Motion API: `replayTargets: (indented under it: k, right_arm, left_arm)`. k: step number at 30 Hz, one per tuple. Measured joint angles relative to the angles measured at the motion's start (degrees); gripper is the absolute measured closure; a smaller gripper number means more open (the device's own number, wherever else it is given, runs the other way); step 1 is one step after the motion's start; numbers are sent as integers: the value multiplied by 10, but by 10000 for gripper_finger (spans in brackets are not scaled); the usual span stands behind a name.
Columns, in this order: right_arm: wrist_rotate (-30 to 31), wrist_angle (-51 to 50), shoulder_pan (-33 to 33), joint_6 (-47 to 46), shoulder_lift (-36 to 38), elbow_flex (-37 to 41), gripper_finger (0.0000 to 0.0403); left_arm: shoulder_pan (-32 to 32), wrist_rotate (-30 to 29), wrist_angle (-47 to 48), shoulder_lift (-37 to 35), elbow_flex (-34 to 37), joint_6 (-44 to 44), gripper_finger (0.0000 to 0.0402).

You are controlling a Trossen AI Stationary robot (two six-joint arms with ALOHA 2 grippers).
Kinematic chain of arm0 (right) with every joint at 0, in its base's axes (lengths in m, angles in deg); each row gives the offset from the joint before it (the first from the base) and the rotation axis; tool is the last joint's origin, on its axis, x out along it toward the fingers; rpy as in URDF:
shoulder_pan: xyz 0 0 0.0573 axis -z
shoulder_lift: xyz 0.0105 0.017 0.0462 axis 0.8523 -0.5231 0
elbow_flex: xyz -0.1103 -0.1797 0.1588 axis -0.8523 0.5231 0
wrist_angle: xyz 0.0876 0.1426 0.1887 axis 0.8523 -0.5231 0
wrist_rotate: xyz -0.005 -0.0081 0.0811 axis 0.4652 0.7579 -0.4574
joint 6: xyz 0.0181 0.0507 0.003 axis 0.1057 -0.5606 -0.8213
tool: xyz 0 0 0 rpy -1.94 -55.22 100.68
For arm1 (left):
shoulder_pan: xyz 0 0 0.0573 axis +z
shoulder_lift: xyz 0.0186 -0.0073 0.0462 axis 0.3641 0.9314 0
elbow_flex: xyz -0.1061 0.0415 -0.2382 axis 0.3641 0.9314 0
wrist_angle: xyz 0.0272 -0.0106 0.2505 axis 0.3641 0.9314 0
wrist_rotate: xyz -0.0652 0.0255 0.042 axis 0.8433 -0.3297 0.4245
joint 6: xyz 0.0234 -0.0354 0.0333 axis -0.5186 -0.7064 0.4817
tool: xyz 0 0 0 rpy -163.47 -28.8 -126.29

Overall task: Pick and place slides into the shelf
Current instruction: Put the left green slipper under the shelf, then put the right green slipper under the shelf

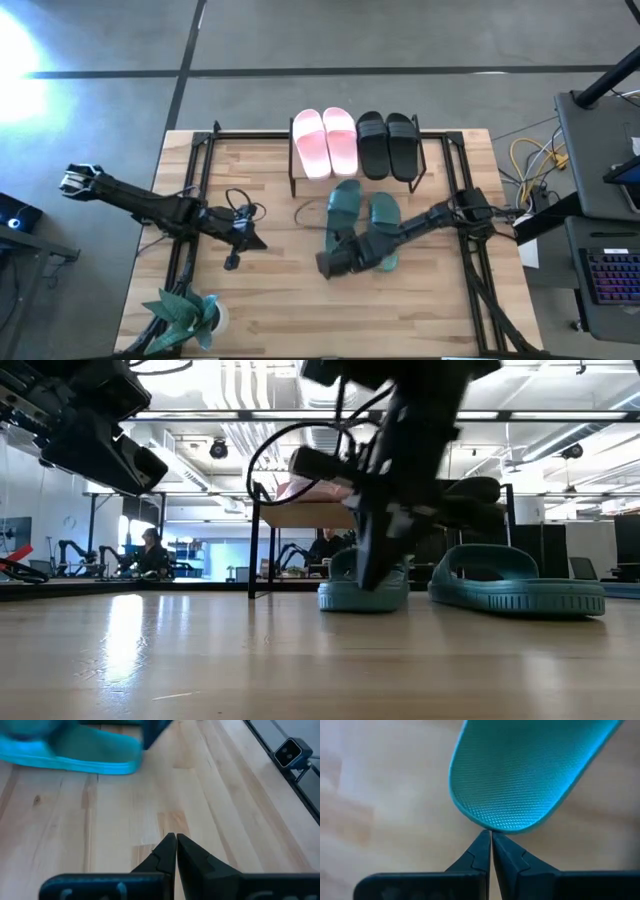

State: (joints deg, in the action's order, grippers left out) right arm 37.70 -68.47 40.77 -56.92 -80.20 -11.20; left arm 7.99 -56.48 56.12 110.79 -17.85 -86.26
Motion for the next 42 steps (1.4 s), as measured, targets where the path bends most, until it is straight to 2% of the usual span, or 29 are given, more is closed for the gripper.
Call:
replayTargets:
  k: [5,11,14,20,23,26,33,36,42]
  right_arm:
    - [25,-13,31,21,0,-3,390]
    - [51,-99,43,-51,1,-3,390]
    - [75,-119,33,-91,1,-3,390]
    - [86,-118,1,-72,2,-49,390]
    - [59,-140,-25,-79,3,-87,390]
    - [9,-187,-65,-125,4,-118,390]
    - [-58,-329,-165,-351,4,-118,390]
    - [-111,-327,-173,-355,4,-92,390]
    - [-104,-284,-142,-306,4,-31,390]
  left_arm:
    - [0,0,4,14,0,0,402]
    - [-2,0,7,37,0,0,402]
    - [-2,3,6,46,0,1,402]
    - [-2,5,7,62,0,17,402]
    - [-2,11,7,67,0,18,402]
    - [-3,13,5,69,0,18,402]
    - [-3,14,1,68,0,20,402]
    - [-3,14,1,69,0,21,402]
    - [-3,15,-15,74,0,21,402]
